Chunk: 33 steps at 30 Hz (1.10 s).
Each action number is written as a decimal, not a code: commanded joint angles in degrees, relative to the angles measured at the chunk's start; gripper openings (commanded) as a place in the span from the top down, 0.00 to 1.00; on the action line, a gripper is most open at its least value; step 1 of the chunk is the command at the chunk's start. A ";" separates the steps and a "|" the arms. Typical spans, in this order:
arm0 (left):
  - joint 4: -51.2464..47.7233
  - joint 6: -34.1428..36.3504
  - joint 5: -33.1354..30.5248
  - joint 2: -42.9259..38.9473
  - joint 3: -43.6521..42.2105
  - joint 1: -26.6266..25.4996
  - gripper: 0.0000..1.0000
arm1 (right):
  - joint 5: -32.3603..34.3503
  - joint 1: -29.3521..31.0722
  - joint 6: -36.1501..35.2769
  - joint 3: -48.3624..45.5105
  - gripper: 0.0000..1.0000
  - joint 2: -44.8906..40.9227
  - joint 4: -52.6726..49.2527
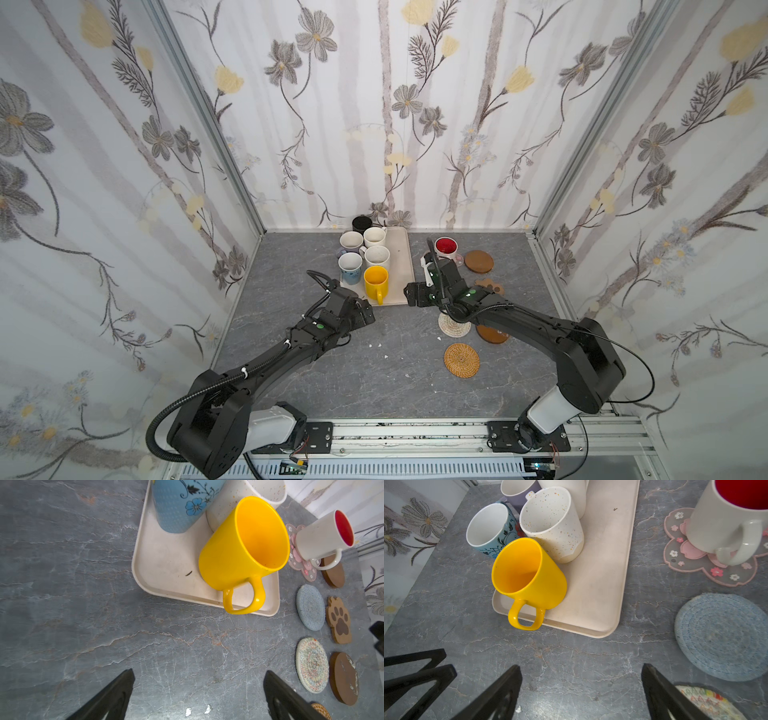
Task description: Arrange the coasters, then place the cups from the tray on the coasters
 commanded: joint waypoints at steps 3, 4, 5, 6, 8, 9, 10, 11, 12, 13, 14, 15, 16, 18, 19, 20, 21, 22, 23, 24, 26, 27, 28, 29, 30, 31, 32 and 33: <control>-0.37 1.11 2.73 -5.67 -2.24 1.80 0.00 | 1.85 2.62 2.82 5.39 0.17 5.27 0.07; -0.75 1.27 2.96 -6.63 -2.45 2.02 0.00 | 1.83 3.07 3.02 6.45 0.19 6.30 -0.21; -1.10 1.29 3.13 -7.44 -2.59 2.20 0.00 | 1.79 3.51 3.21 7.51 0.20 7.29 -0.52; -1.34 1.40 3.16 -8.18 -2.77 2.30 0.00 | 1.70 3.91 3.36 8.30 0.21 8.12 -0.70; -1.48 1.11 2.34 -10.06 -3.59 2.48 0.00 | 1.49 4.63 3.66 9.97 0.23 9.75 -1.19; -1.48 0.85 2.00 -11.03 -4.03 2.47 0.00 | 1.50 4.91 3.75 10.65 0.24 10.49 -1.49; -1.40 0.70 1.79 -11.81 -4.31 2.49 0.00 | 1.41 5.19 3.82 11.41 0.25 11.26 -1.68; -1.40 0.70 1.71 -12.31 -4.40 2.48 0.00 | 1.44 5.46 3.91 12.16 0.26 12.04 -1.94; -1.40 0.65 1.70 -12.58 -4.40 2.49 0.00 | 1.35 5.64 4.00 12.78 0.27 12.77 -2.15; -1.40 0.61 1.70 -12.85 -4.41 2.51 0.00 | 1.33 5.81 4.02 13.50 0.29 13.63 -2.57; -1.40 0.61 1.70 -12.96 -4.40 2.48 0.00 | 1.23 5.91 4.05 14.34 0.30 14.46 -3.02; -1.40 0.61 1.66 -13.05 -4.40 2.52 0.00 | 1.22 6.00 4.11 14.98 0.32 15.23 -3.43; -1.40 0.61 1.43 -13.28 -4.45 2.47 0.00 | 1.22 6.08 4.31 15.57 0.34 15.93 -3.69; -1.42 0.48 1.06 -13.95 -4.72 2.57 0.00 | 1.14 6.07 4.48 16.60 0.38 17.08 -3.90; -1.33 0.44 0.92 -14.31 -4.75 2.59 0.00 | 1.13 6.09 4.49 17.09 0.40 17.65 -4.02; -1.31 0.44 0.99 -14.49 -4.73 2.59 0.00 | 1.18 6.09 4.60 17.67 0.42 18.25 -4.10; -1.31 0.44 1.06 -14.54 -4.67 2.56 0.00 | 1.04 6.05 4.57 18.21 0.43 18.86 -4.18; -1.31 0.44 1.08 -14.54 -4.51 2.58 0.00 | 0.83 6.04 4.71 18.82 0.44 19.47 -4.39; -1.35 0.44 1.17 -14.47 -4.42 2.58 0.00 | 0.77 6.09 4.72 19.67 0.45 20.34 -4.77; -1.31 0.52 1.25 -14.29 -4.36 2.66 0.00 | 0.64 6.09 4.71 20.52 0.46 21.12 -5.17; -1.22 0.52 1.42 -13.95 -4.40 2.66 0.00 | 0.49 6.04 4.72 22.04 0.47 22.51 -5.79; -1.22 0.52 1.52 -13.80 -4.40 2.76 0.00 | 0.48 6.08 4.66 22.81 0.47 23.28 -6.09; -1.22 0.52 1.61 -13.64 -4.40 2.75 0.00 | 0.43 6.07 4.72 23.46 0.48 23.86 -6.36; -1.13 0.52 1.74 -13.65 -4.39 2.74 0.00 | 0.58 6.09 4.72 24.09 0.48 24.48 -6.70; -1.13 0.51 1.85 -13.58 -4.32 2.81 0.00 | 0.65 6.08 4.70 24.68 0.49 25.01 -6.98; -1.13 0.52 1.87 -13.58 -4.38 2.88 0.00 | 0.73 6.05 4.70 25.08 0.49 25.35 -7.17; -1.13 0.51 1.88 -13.65 -4.36 2.86 0.00 | 0.93 6.04 4.71 25.54 0.50 25.75 -7.46; -1.05 0.50 1.87 -13.61 -4.36 2.88 0.00 | 1.26 6.08 4.57 26.00 0.51 26.11 -7.80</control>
